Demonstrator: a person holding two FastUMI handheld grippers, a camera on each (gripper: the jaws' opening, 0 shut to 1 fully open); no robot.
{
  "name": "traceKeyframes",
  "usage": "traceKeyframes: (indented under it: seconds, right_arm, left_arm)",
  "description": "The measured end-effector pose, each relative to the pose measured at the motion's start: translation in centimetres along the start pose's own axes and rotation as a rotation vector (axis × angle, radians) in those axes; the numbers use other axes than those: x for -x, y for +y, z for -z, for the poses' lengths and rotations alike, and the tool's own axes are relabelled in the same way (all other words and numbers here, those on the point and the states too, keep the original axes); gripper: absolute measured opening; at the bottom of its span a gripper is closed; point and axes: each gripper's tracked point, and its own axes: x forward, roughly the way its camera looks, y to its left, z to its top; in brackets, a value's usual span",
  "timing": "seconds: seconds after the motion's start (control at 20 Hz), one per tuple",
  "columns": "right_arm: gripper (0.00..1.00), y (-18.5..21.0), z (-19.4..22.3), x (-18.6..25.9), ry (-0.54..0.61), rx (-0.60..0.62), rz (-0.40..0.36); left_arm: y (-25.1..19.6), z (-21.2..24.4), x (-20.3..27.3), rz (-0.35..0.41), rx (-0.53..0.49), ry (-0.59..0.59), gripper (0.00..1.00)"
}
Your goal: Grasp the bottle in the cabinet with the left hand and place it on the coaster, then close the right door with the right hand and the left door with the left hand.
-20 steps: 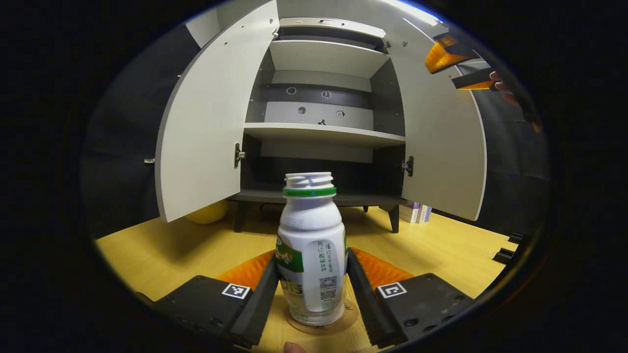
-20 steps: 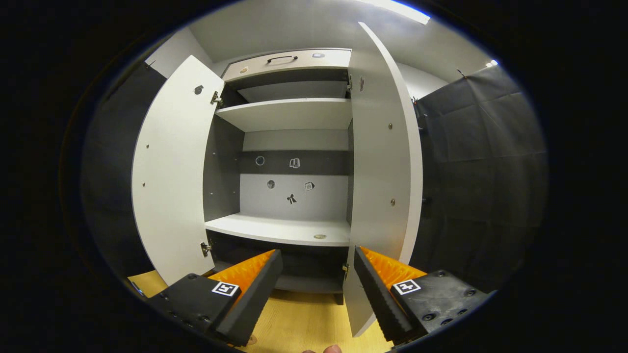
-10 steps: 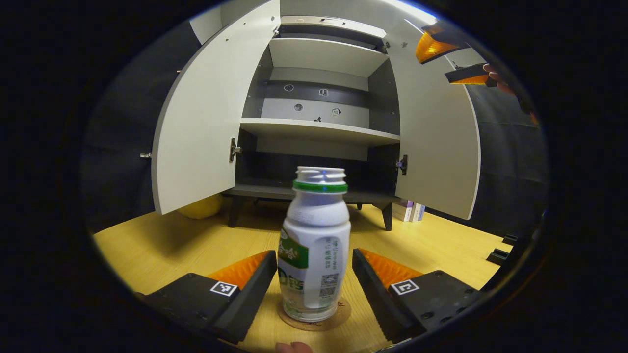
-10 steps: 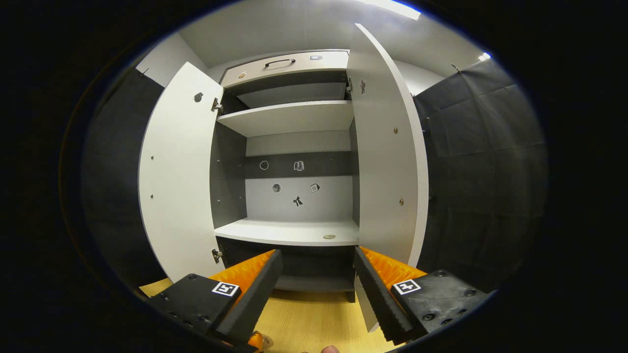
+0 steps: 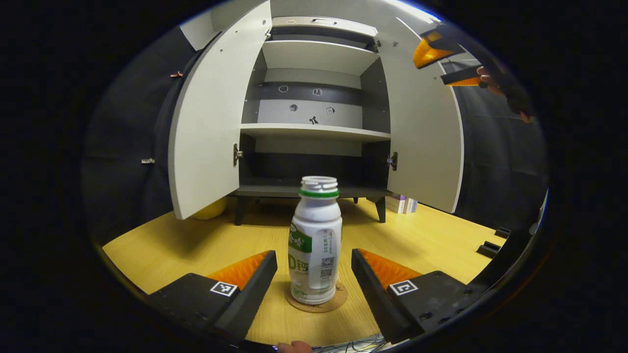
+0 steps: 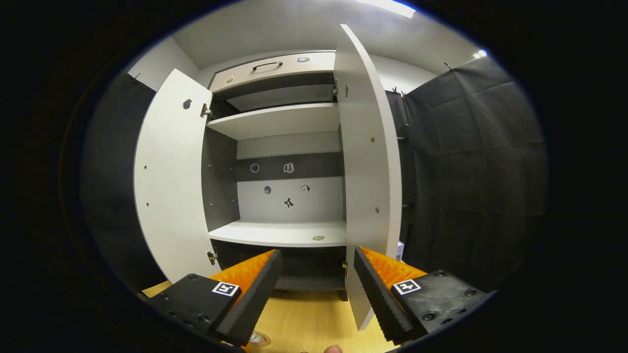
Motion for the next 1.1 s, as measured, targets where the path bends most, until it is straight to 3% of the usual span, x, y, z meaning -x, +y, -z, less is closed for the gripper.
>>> traceKeyframes:
  seconds: [0.3, 0.55, 0.7, 0.75, 1.1]
  right_arm:
    - [0.98, -2.2, -1.1, 1.8, 0.045, 0.047, -0.004]
    - [0.97, -4.9, -2.6, 2.5, 0.050, 0.035, 0.026]
    - [0.98, -7.1, -4.0, 2.4, 0.044, 0.035, 0.056]
    - [0.94, -7.8, -4.3, 2.3, 0.043, 0.033, 0.072]
    - [0.98, -14.4, -6.1, 1.4, 0.033, 0.061, 0.206]
  left_arm:
    - [4.8, -11.4, 5.3, -0.074, 0.017, -0.073, 0.96]
    - [9.9, -20.5, 7.2, -0.173, -0.021, -0.075, 0.96]
    - [11.3, -25.5, 7.8, -0.200, 0.016, -0.099, 0.96]
    - [11.6, -26.5, 7.9, -0.207, 0.035, -0.100, 0.96]
    - [12.6, -30.9, 6.7, -0.236, 0.056, -0.114, 0.95]
